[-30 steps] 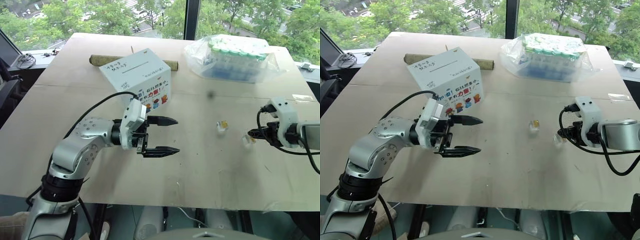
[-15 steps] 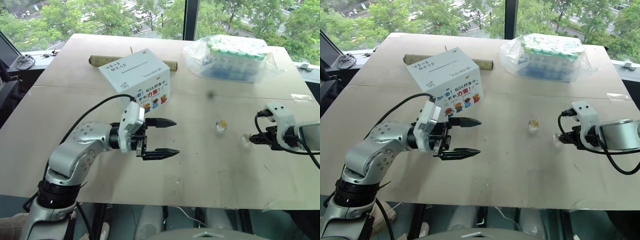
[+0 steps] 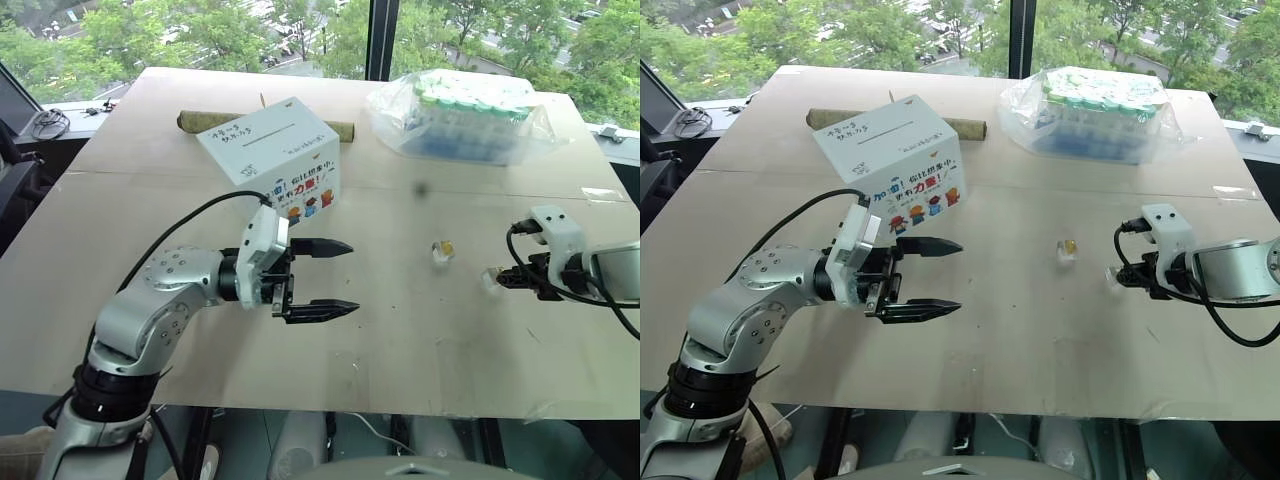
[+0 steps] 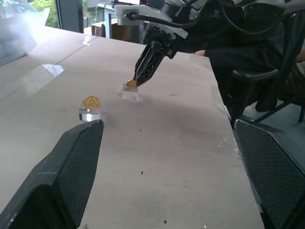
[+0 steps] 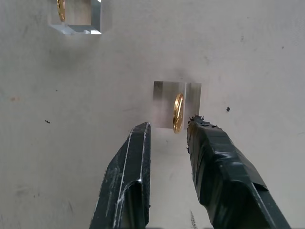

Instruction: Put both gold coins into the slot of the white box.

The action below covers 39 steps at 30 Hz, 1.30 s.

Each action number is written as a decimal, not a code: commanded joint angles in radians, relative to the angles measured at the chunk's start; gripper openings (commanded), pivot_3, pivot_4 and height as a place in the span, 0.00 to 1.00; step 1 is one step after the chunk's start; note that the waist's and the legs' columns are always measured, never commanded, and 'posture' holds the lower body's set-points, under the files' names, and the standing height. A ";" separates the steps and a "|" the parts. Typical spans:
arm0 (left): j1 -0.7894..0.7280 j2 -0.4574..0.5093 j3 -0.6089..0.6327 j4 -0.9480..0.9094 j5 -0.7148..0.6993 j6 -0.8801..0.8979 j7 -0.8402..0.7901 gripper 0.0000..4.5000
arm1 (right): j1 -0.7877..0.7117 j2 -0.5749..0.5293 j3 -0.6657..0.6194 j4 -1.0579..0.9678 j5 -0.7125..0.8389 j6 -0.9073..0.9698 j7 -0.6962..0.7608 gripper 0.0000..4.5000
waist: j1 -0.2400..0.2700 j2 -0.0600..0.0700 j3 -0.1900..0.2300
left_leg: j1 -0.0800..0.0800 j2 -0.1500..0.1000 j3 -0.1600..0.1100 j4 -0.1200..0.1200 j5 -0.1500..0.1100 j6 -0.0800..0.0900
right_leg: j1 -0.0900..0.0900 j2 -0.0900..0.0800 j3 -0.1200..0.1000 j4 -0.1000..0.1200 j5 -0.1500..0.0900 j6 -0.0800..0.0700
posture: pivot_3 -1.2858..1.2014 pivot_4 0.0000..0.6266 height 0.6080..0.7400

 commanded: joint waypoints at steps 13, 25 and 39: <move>0.024 0.024 0.045 -0.053 -0.031 -0.003 0.009 1.00 | -0.033 -0.005 0.001 -0.004 -0.047 0.000 0.037 0.00 | 0.000 0.000 0.000 | 0.000 0.000 0.000 0.000 0.000 0.000 | 0.000 0.000 0.000 0.000 0.000 0.000 | 0.52 0.24 1.00; 0.007 0.006 0.037 -0.028 -0.045 0.021 0.032 1.00 | -0.017 -0.055 -0.041 -0.034 -0.042 -0.003 0.071 0.00 | 0.001 0.000 0.000 | 0.000 0.000 0.000 0.000 0.000 0.000 | 0.000 0.000 0.000 0.000 0.000 0.000 | 0.52 0.24 1.00; -0.007 -0.014 0.028 0.003 -0.046 0.027 0.031 1.00 | 0.037 -0.104 -0.113 -0.091 0.034 -0.086 0.113 0.00 | 0.001 0.000 0.000 | 0.000 0.000 0.000 0.000 0.000 0.000 | 0.000 0.000 0.000 0.000 0.000 0.000 | 0.52 0.24 1.00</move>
